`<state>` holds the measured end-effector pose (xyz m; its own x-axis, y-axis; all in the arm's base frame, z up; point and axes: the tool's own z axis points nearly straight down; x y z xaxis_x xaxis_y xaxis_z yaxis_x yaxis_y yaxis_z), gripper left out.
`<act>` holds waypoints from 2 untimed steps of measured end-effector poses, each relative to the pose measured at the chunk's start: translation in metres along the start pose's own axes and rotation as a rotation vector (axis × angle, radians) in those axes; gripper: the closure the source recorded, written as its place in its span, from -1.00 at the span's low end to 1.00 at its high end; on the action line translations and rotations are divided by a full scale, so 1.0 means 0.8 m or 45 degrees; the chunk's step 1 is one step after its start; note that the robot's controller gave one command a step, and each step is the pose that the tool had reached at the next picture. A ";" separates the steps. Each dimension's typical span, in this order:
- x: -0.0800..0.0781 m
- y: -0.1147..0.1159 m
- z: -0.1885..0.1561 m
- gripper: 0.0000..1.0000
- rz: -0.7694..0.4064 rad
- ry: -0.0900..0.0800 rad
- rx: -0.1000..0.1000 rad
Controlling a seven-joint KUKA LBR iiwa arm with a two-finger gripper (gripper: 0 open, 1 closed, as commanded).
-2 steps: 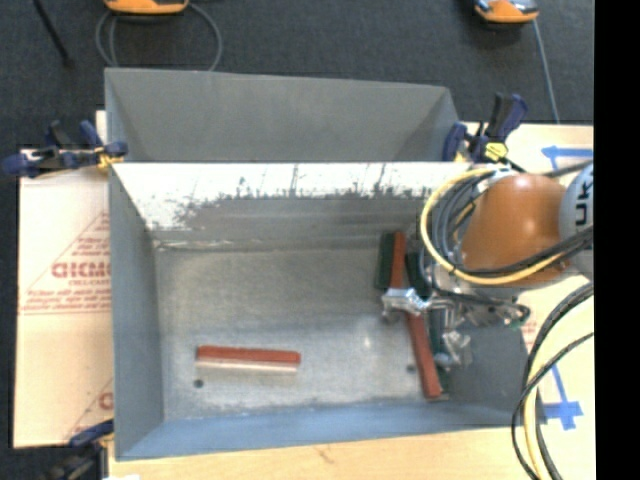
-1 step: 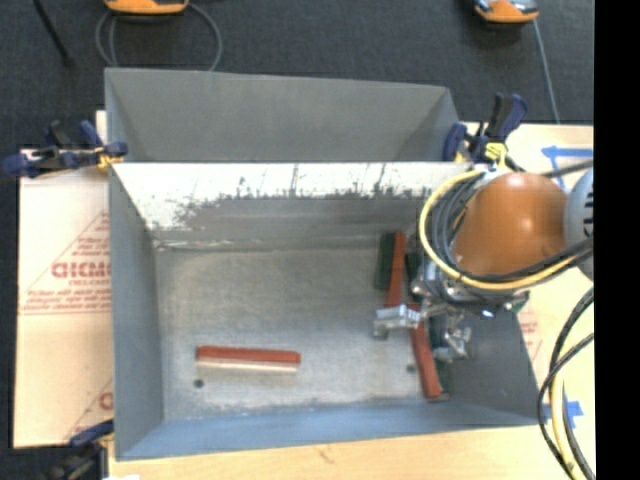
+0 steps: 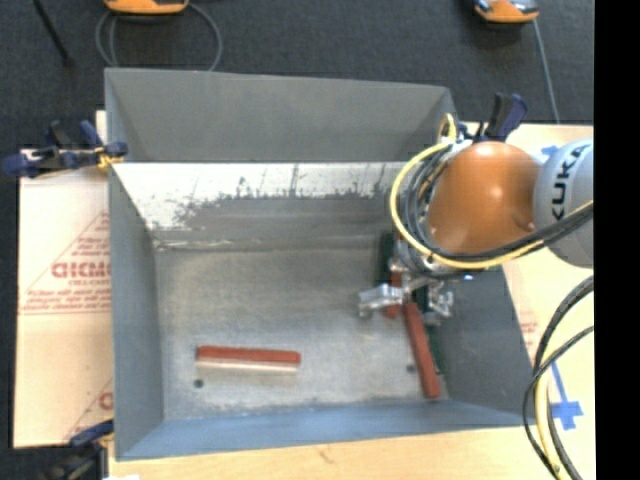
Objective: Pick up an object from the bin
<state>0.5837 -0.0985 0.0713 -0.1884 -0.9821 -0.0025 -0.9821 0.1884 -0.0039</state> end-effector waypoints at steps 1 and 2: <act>0.015 -0.028 -0.001 -1.00 0.107 -0.008 -0.003; -0.007 -0.081 -0.001 -1.00 -0.272 -0.003 0.001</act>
Offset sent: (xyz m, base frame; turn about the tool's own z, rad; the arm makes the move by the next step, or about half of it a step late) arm 0.0182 -0.0198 -0.0013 0.0838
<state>0.6482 -0.1052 0.0727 0.0243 -0.9997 -0.0037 -0.9997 -0.0243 -0.0054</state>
